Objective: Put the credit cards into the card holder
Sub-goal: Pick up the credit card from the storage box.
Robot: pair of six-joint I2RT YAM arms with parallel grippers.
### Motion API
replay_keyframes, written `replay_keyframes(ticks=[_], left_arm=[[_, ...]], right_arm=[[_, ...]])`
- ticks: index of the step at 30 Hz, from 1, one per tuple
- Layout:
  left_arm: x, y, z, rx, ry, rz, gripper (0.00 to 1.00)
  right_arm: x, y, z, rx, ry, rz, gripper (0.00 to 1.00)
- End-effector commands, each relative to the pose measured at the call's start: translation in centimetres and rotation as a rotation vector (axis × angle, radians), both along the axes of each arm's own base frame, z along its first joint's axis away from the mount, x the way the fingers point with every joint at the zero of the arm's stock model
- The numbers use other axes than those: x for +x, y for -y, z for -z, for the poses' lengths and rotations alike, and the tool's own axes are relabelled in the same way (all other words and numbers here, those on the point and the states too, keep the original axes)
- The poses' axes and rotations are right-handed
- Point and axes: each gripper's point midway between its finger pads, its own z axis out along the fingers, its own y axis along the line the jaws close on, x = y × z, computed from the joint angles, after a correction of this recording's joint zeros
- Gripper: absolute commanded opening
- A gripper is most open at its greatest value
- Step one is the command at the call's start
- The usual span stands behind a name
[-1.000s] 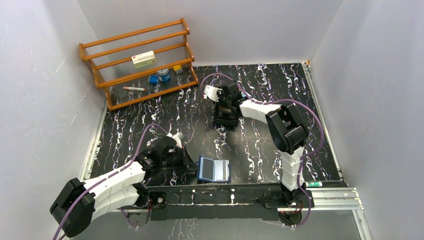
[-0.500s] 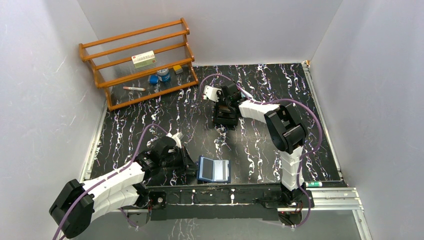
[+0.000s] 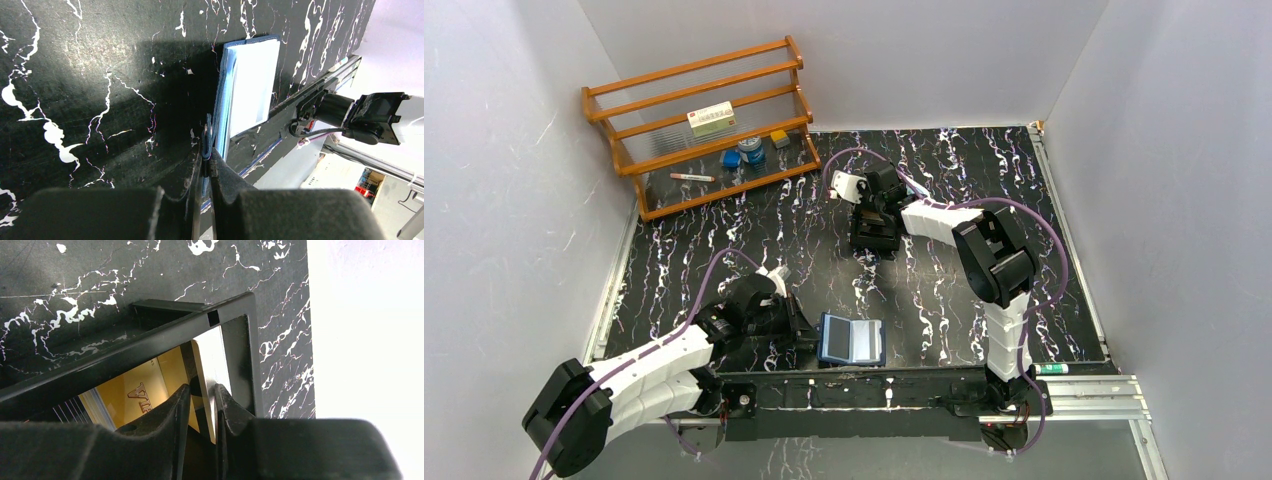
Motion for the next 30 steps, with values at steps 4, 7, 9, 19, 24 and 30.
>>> replay_keyframes(ticks=[4,7,9,19,24,30], left_arm=[[-0.2,0.1,-0.4,-0.025,0.005,0.01,0.07],[-0.2,0.2,-0.4,-0.023,0.006,0.011,0.07],[-0.1,0.2,-0.4,-0.023,0.006,0.012,0.07],[-0.1,0.2,-0.5,-0.023,0.007,0.013,0.07],[-0.1,0.3,-0.5,-0.023,0.007,0.013,0.07],[-0.1,0.3,-0.5,-0.025,0.008,0.015,0.07]], right_arm=[[1.1,-0.7,-4.3,0.053,0.073,0.01,0.29],[1.1,-0.7,-4.7,0.055,0.079,0.005,0.28],[1.2,-0.8,-5.0,0.054,0.081,0.004,0.27],[1.1,-1.0,-5.6,0.062,0.074,-0.009,0.19],[1.1,-1.1,-6.2,0.066,0.079,-0.01,0.17],[1.4,-1.0,-6.6,0.062,0.085,-0.003,0.24]])
